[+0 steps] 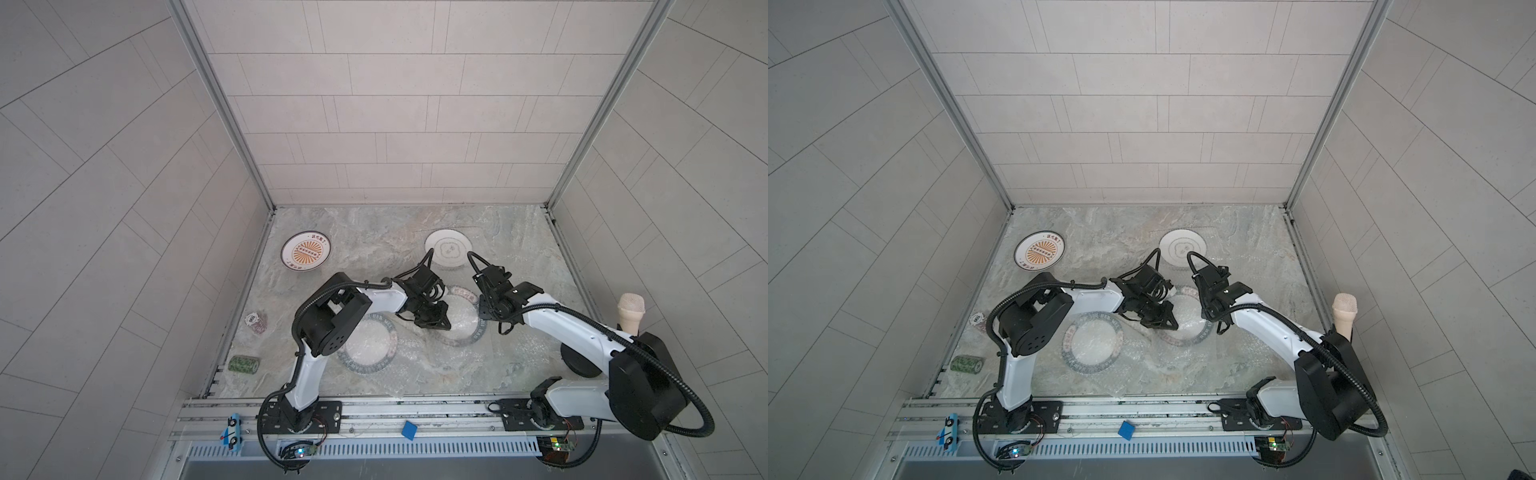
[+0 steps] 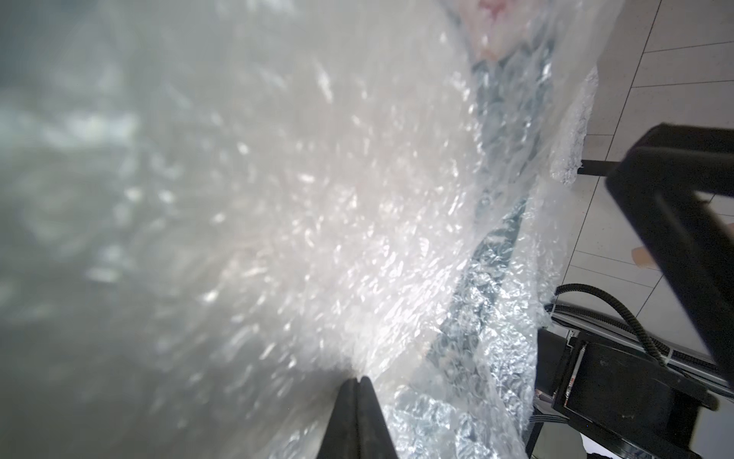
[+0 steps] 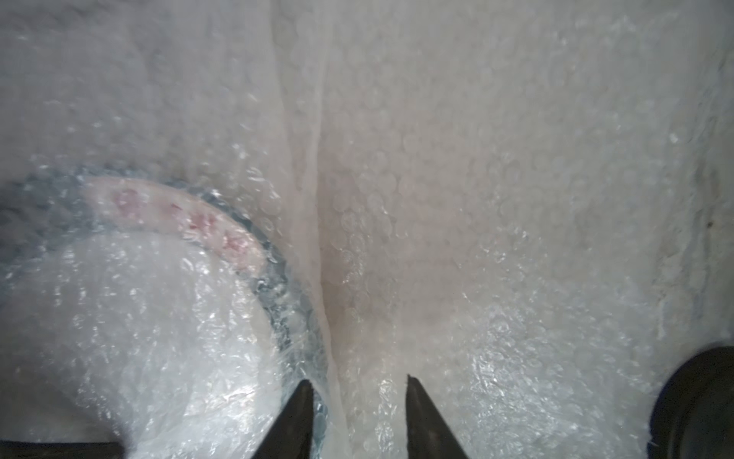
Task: Unpack dinner plates from bubble wrap
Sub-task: Unwrap the bubble wrap at the center of the board.
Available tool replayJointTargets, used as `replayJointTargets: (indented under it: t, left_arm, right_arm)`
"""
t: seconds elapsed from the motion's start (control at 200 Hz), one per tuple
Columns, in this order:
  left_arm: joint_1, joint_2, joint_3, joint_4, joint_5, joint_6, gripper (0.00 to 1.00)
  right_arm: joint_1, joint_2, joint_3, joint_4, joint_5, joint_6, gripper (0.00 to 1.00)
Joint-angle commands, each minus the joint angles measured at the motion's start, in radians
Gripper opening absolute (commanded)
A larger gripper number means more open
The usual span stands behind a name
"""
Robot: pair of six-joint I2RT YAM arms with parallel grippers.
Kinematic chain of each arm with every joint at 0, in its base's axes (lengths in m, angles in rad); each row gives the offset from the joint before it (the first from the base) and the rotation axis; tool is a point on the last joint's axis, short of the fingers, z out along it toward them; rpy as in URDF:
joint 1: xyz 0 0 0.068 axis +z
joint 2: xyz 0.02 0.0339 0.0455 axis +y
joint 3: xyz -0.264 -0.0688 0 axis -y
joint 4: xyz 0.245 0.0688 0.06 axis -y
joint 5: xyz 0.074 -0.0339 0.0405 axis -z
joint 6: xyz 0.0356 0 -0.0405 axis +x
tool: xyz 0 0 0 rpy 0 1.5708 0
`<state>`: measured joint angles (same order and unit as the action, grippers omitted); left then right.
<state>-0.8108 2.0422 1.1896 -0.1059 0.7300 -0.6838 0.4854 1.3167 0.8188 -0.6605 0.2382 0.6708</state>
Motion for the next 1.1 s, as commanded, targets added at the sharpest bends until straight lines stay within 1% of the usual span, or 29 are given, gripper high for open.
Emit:
replayJointTargets:
  t: [0.0,0.15,0.265,0.31,0.41,0.525,0.6,0.76,0.851,0.936,1.021,1.091]
  left_arm:
    - [0.005,0.056,-0.041,-0.103,-0.068,-0.006,0.06]
    - [0.005,0.057,-0.038,-0.101,-0.064,-0.008,0.06]
    - [0.006,0.058,-0.039,-0.102,-0.064,-0.008,0.06]
    - [0.007,0.058,-0.037,-0.103,-0.064,-0.008,0.06]
    - [0.007,0.061,-0.037,-0.103,-0.064,-0.008,0.06]
    - [0.007,0.058,-0.037,-0.106,-0.062,-0.007,0.06]
    - [0.011,0.056,-0.037,-0.111,-0.061,-0.005,0.06]
    - [0.048,0.043,-0.026,-0.189,-0.128,0.013,0.06]
    - [0.068,0.036,-0.018,-0.208,-0.139,0.025,0.06]
    - [0.08,0.036,0.007,-0.244,-0.163,0.046,0.06]
    - [0.097,0.057,0.062,-0.298,-0.195,0.076,0.06]
    - [0.112,0.084,0.103,-0.309,-0.189,0.082,0.06]
  right_arm:
    - [0.054,0.045,0.053,-0.062,0.103,-0.033,0.48]
    - [0.088,0.144,0.082,-0.104,0.11,-0.027,0.59]
    - [0.113,0.162,0.066,-0.109,0.111,-0.005,0.61]
    - [0.114,0.162,0.057,-0.11,0.114,0.004,0.65]
    - [0.114,0.177,0.049,-0.123,0.137,0.016,0.67]
    - [0.114,0.191,0.049,-0.147,0.178,0.04,0.73]
    - [0.114,0.211,0.053,-0.143,0.178,0.042,0.78]
    - [0.114,0.26,0.079,-0.137,0.184,0.046,0.82]
    - [0.114,0.276,0.087,-0.131,0.188,0.05,0.84]
    - [0.116,0.28,0.09,-0.12,0.174,0.046,0.85]
    - [0.12,0.269,0.088,-0.067,0.114,0.02,0.86]
    - [0.122,0.274,0.101,-0.042,0.06,0.011,0.86]
